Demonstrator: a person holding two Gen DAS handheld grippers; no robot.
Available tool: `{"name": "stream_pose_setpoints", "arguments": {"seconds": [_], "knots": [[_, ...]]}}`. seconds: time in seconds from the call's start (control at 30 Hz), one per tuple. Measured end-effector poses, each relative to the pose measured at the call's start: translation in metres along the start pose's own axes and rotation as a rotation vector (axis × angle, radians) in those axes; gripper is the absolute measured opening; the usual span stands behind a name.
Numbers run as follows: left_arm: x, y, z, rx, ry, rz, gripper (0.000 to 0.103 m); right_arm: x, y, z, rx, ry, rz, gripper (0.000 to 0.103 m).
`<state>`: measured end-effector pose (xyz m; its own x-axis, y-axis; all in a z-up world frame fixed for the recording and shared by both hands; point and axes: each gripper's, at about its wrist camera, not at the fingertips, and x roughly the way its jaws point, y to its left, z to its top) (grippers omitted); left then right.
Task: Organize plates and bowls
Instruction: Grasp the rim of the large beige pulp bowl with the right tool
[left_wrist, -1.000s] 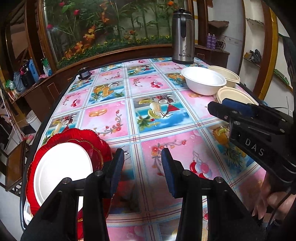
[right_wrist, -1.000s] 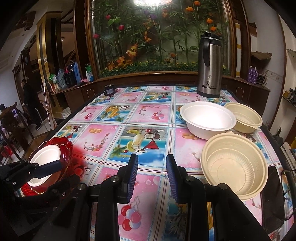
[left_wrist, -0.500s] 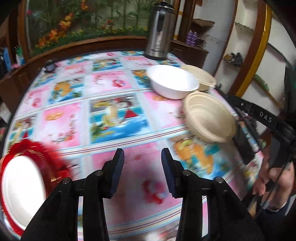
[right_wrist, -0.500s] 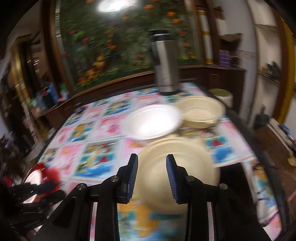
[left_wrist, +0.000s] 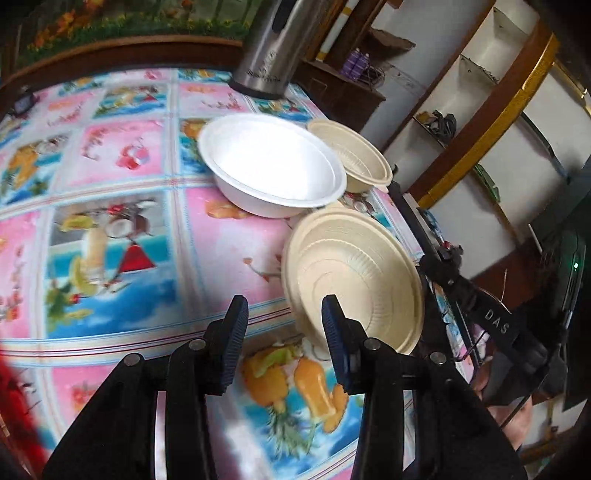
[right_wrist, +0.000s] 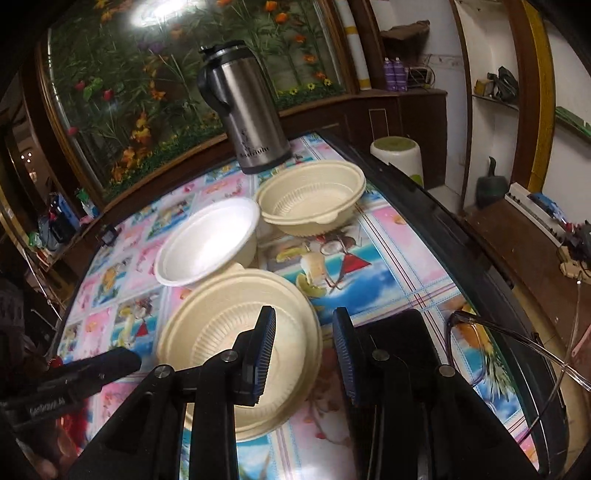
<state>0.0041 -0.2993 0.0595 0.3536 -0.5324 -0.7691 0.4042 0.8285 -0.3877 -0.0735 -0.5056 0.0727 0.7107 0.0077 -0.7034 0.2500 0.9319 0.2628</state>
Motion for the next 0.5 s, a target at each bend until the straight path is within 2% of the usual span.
{"name": "stream_pose_setpoints", "arguments": {"seconds": [0.13,0.2,0.23,0.27,0.3,0.33,0.5], "knots": [[0.015,-0.006,0.001,0.012,0.011,-0.022,0.039,0.009,-0.008,-0.003,0.025,0.028,0.003,0.034],[0.023,-0.008,0.000,0.020,0.021,-0.003,0.039,0.013,-0.009,-0.005,0.033,0.045,0.021,0.034],[0.025,-0.008,-0.001,0.018,0.024,-0.002,0.034,0.015,-0.009,-0.006,0.034,0.055,0.033,0.032],[0.027,-0.007,-0.004,0.016,0.029,-0.003,0.021,0.017,-0.008,-0.008,0.036,0.067,0.052,0.030],[0.026,-0.006,-0.006,0.018,0.030,0.004,0.018,0.019,-0.007,-0.010,0.036,0.075,0.059,0.015],[0.024,-0.006,-0.008,0.021,0.023,0.015,0.018,0.019,-0.006,-0.013,0.035,0.079,0.072,0.011],[-0.004,-0.003,-0.022,0.063,-0.034,0.108,0.018,0.013,0.010,-0.024,0.026,0.098,0.144,0.012]]}}
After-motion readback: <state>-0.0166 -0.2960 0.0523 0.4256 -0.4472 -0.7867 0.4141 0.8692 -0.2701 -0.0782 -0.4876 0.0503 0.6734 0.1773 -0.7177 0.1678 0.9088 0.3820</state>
